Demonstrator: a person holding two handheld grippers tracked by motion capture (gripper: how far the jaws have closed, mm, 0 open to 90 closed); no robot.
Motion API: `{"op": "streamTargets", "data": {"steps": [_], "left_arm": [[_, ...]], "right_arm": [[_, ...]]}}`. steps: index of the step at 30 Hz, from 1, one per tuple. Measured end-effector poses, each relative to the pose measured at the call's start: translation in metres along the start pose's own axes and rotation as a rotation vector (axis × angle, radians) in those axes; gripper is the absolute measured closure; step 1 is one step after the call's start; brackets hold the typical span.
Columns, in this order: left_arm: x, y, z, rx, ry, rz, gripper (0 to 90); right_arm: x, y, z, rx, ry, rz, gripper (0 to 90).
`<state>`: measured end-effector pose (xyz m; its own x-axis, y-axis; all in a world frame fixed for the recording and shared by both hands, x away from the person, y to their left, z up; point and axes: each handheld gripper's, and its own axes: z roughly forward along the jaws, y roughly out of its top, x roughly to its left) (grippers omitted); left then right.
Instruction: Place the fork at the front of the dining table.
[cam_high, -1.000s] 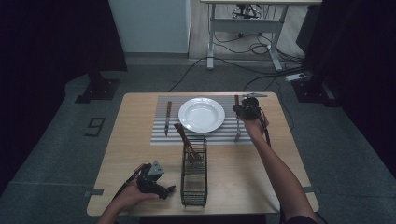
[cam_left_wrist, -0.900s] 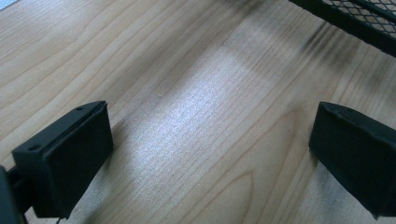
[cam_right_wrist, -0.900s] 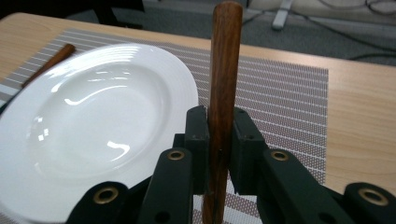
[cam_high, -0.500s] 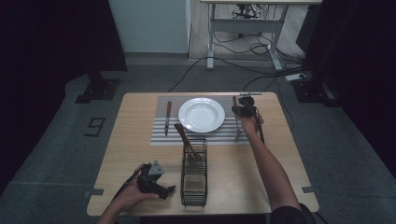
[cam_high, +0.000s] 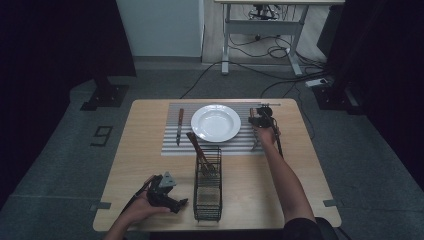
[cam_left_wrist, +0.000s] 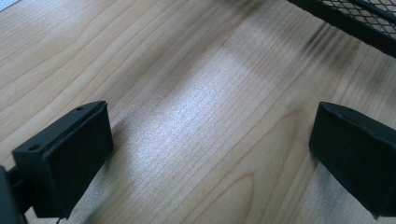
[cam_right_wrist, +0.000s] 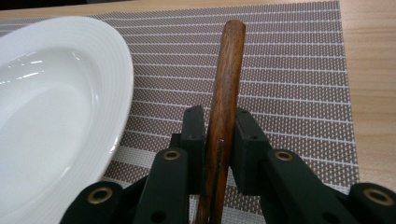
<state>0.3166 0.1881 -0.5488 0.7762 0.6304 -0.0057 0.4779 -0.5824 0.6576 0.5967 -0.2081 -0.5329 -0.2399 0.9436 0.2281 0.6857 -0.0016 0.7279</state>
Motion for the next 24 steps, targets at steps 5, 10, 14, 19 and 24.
{"op": "streamTargets", "data": {"steps": [5,10,14,19,24], "left_arm": [[0.0,0.0,0.0,0.0,0.0,0.0,0.0],[0.0,0.0,0.0,0.0,0.0,0.0,0.0],[0.0,0.0,0.0,0.0,0.0,0.0,0.0],[0.0,0.0,0.0,0.0,0.0,0.0,0.0],[0.0,0.0,0.0,0.0,0.001,-0.001,0.0]], "right_arm": [[0.001,-0.002,0.004,0.006,-0.014,-0.003,76.8],[0.004,-0.006,0.01,0.016,-0.05,-0.039,74.6],[0.007,-0.008,0.012,0.021,-0.077,-0.075,74.0],[0.01,-0.009,0.012,0.026,-0.086,-0.102,71.2],[0.009,-0.008,0.011,0.027,-0.074,-0.091,65.4]]}}
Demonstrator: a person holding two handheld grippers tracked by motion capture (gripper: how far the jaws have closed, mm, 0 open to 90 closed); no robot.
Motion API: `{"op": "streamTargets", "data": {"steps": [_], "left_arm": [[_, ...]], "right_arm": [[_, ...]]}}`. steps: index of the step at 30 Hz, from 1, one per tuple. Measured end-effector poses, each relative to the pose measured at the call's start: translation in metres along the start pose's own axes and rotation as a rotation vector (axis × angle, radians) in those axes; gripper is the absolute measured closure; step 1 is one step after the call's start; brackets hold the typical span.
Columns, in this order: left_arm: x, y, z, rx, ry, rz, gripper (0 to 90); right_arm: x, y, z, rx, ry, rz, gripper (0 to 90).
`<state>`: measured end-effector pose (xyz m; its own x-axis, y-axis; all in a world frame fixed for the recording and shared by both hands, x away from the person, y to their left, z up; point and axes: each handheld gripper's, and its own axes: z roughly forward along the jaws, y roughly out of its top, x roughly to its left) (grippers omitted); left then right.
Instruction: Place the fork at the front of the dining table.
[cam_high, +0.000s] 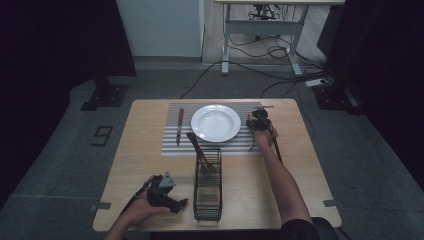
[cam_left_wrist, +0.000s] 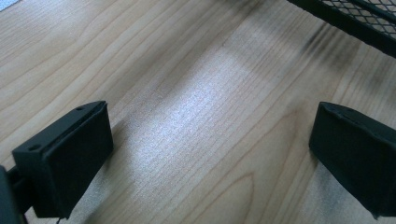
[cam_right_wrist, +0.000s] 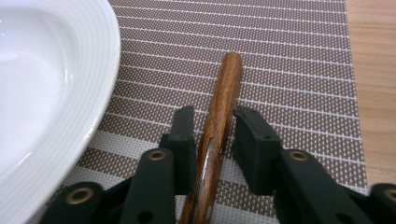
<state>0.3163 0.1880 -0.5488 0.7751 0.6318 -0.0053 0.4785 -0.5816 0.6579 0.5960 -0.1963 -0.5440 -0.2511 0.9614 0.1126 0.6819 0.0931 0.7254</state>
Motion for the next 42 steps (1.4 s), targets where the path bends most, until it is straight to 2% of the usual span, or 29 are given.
{"op": "streamTargets", "data": {"steps": [3,5,9,14,16,19,24,28,31,34,38,40,42], "left_arm": [[0.0,0.0,0.0,0.0,0.001,0.0,0.0],[0.0,0.0,0.0,0.0,0.001,0.0,0.0],[0.0,0.0,0.0,0.0,0.002,-0.002,0.0],[-0.001,0.0,0.0,0.0,0.004,-0.005,0.0],[-0.001,0.0,0.0,0.0,0.003,-0.005,0.0],[-0.001,0.0,0.0,0.0,0.003,-0.005,0.0],[-0.001,0.0,0.0,0.0,0.004,-0.005,0.0],[-0.001,0.0,0.0,0.0,0.004,-0.005,0.0],[-0.001,0.0,0.0,0.0,0.004,-0.005,0.0],[-0.001,0.0,0.0,0.0,0.004,-0.005,0.0],[-0.001,0.0,0.0,0.0,0.004,-0.005,0.0],[-0.001,0.0,0.0,0.0,0.003,-0.005,0.0],[-0.001,0.0,0.0,0.0,0.003,-0.005,0.0]], "right_arm": [[-0.004,0.002,-0.01,-0.006,0.032,0.025,64.4],[-0.005,0.003,-0.016,-0.002,0.049,0.011,63.5],[-0.004,0.0,-0.028,-0.033,0.068,-0.001,64.8],[-0.001,-0.005,-0.032,0.008,0.08,-0.036,68.3],[0.002,-0.009,-0.033,0.004,0.072,-0.059,71.1],[0.004,-0.013,-0.03,0.033,0.045,-0.092,75.8],[-0.003,-0.015,-0.03,0.023,0.08,-0.054,76.7],[-0.01,-0.016,-0.031,0.027,0.092,-0.03,70.5],[-0.012,-0.019,-0.034,0.028,0.08,-0.047,70.5],[-0.012,-0.021,-0.036,0.024,0.056,-0.059,65.4],[-0.015,-0.023,-0.038,0.021,0.067,-0.048,64.8],[-0.015,-0.023,-0.039,0.032,0.063,-0.057,64.9],[-0.013,-0.026,-0.038,0.054,0.05,-0.087,70.4]]}}
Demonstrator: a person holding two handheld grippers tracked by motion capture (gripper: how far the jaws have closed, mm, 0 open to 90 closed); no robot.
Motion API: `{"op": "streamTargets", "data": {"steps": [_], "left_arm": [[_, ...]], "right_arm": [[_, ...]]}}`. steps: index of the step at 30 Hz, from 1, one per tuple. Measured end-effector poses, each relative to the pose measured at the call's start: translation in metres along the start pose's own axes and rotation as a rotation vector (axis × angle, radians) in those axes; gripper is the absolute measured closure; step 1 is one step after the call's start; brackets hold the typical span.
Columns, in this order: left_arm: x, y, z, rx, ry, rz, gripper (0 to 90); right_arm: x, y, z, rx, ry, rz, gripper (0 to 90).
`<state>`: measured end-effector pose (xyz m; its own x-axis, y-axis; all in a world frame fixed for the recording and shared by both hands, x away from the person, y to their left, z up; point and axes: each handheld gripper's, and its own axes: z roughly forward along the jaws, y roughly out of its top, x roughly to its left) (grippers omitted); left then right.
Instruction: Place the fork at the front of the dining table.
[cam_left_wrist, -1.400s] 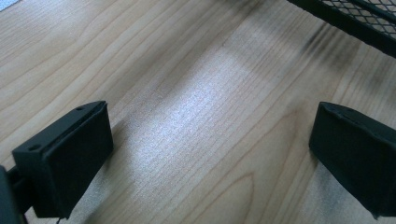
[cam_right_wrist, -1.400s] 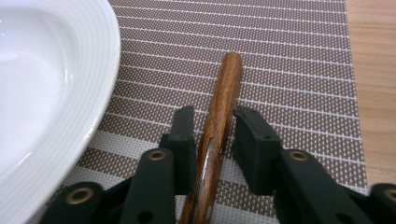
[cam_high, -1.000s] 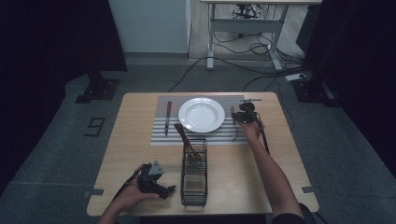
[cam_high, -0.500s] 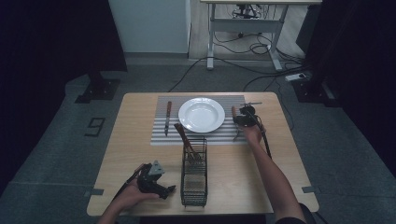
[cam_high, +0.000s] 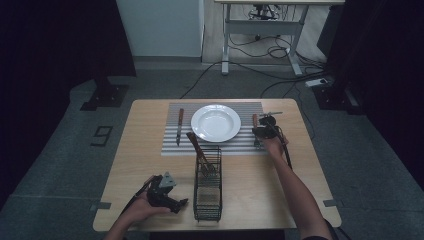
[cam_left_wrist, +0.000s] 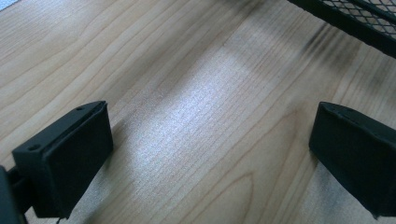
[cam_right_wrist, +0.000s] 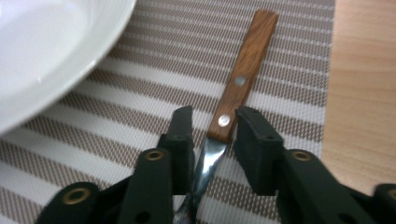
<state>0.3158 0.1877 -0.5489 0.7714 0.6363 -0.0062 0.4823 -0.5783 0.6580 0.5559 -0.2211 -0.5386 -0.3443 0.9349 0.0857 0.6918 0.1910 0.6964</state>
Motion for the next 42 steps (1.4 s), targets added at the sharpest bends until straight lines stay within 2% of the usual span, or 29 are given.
{"op": "streamTargets", "data": {"steps": [2,5,10,11,12,14,18,20,22,24,27,29,31,34,37,42], "left_arm": [[0.0,0.0,0.0,0.0,0.001,0.0,0.0],[0.0,0.0,0.0,0.0,0.0,0.0,0.0],[0.0,0.0,0.0,0.0,0.001,0.0,0.0],[0.0,0.0,0.0,0.0,0.001,0.0,0.0],[0.0,0.0,0.0,0.0,0.001,0.0,0.0],[0.0,0.0,0.0,0.0,0.0,0.0,0.0],[0.0,0.0,0.0,0.0,0.001,0.0,0.0],[0.0,0.0,0.0,0.0,0.0,0.0,0.0],[0.0,0.0,0.0,0.0,0.0,0.0,0.0],[0.0,0.0,0.0,0.0,0.001,0.0,0.0],[0.0,0.0,0.0,0.0,0.0,0.0,0.0],[0.0,0.0,0.0,0.0,0.0,0.0,0.0],[0.0,0.0,0.0,0.0,0.0,0.0,0.0],[0.0,0.0,0.0,0.0,0.001,0.0,0.0],[0.0,0.0,0.0,0.0,0.002,-0.002,0.0],[0.0,0.0,0.0,0.0,0.003,-0.002,0.0]], "right_arm": [[0.002,-0.001,0.001,0.013,-0.018,-0.02,73.5],[0.003,0.001,0.003,0.002,-0.032,-0.011,77.5],[0.002,0.005,0.009,-0.006,-0.035,0.001,77.6],[0.003,0.012,0.013,0.001,-0.042,-0.005,78.1],[0.003,0.013,0.014,-0.014,-0.048,-0.006,78.6],[0.002,0.018,0.02,0.008,-0.05,0.009,78.3],[0.001,0.024,0.027,-0.007,-0.058,0.035,78.3],[0.0,0.027,0.029,-0.004,-0.058,0.031,78.3],[0.001,0.029,0.031,-0.002,-0.062,0.031,76.2],[0.001,0.028,0.031,-0.007,-0.058,0.034,67.7],[0.0,0.025,0.027,-0.017,-0.032,0.059,60.0],[-0.002,0.021,0.022,-0.029,-0.015,0.066,59.6],[-0.004,0.016,0.019,-0.013,-0.006,0.059,57.0],[-0.006,0.008,0.012,-0.023,0.017,0.068,58.4],[-0.006,0.005,0.008,-0.011,0.057,0.065,58.5],[-0.003,-0.003,0.005,-0.037,0.096,0.055,59.1]]}}
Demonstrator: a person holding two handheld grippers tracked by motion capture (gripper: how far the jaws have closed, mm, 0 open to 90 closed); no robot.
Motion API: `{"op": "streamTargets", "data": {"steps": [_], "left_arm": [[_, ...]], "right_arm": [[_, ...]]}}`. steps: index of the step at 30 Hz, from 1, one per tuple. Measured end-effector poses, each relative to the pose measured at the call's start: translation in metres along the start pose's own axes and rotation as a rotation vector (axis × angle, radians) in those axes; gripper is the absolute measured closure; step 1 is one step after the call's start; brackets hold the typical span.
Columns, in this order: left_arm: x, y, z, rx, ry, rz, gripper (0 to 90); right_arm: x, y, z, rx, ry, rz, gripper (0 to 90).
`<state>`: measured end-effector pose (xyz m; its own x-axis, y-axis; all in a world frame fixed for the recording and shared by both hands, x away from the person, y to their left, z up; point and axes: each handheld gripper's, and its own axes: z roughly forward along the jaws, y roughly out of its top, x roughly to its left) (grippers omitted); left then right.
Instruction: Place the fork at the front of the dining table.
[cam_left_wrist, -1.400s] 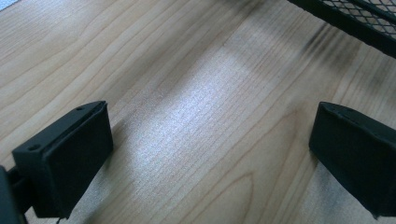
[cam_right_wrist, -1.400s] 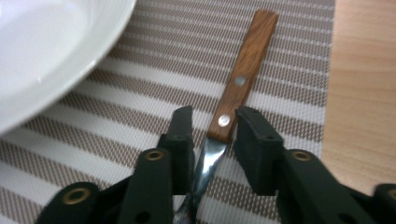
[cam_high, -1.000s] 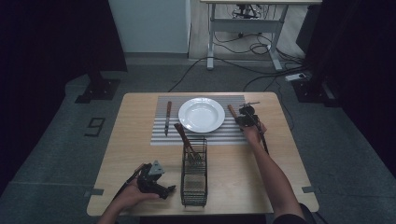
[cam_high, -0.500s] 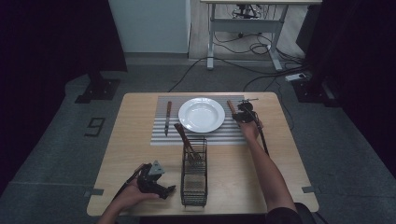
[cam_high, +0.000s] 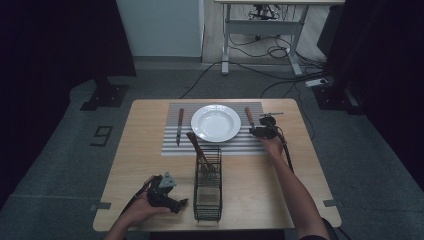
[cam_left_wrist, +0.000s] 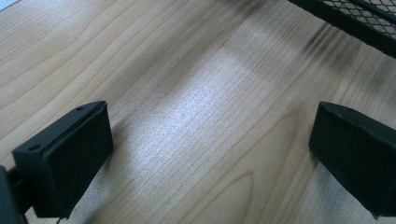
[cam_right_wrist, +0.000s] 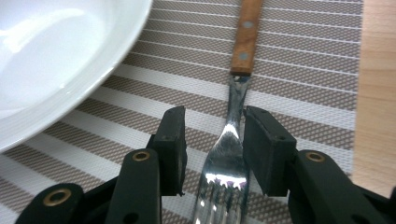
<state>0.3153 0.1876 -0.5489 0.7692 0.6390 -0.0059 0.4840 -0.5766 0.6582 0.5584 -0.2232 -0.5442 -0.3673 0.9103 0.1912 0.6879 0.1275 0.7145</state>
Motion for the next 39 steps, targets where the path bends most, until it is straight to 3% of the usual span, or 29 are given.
{"op": "streamTargets", "data": {"steps": [23,28,34,39], "left_arm": [[0.0,0.0,0.0,-0.001,0.001,-0.001,0.0],[0.0,0.0,0.0,0.0,0.001,0.0,0.0],[0.0,0.0,0.0,0.0,0.001,0.0,0.0],[0.0,0.0,0.0,0.0,0.001,0.0,0.0]], "right_arm": [[0.001,-0.001,-0.002,-0.018,0.037,0.01,51.5],[0.001,0.004,-0.012,-0.066,0.02,0.014,46.8],[0.008,0.009,-0.026,-0.078,0.042,0.006,41.3],[0.019,0.007,-0.043,-0.108,0.036,-0.053,40.6]]}}
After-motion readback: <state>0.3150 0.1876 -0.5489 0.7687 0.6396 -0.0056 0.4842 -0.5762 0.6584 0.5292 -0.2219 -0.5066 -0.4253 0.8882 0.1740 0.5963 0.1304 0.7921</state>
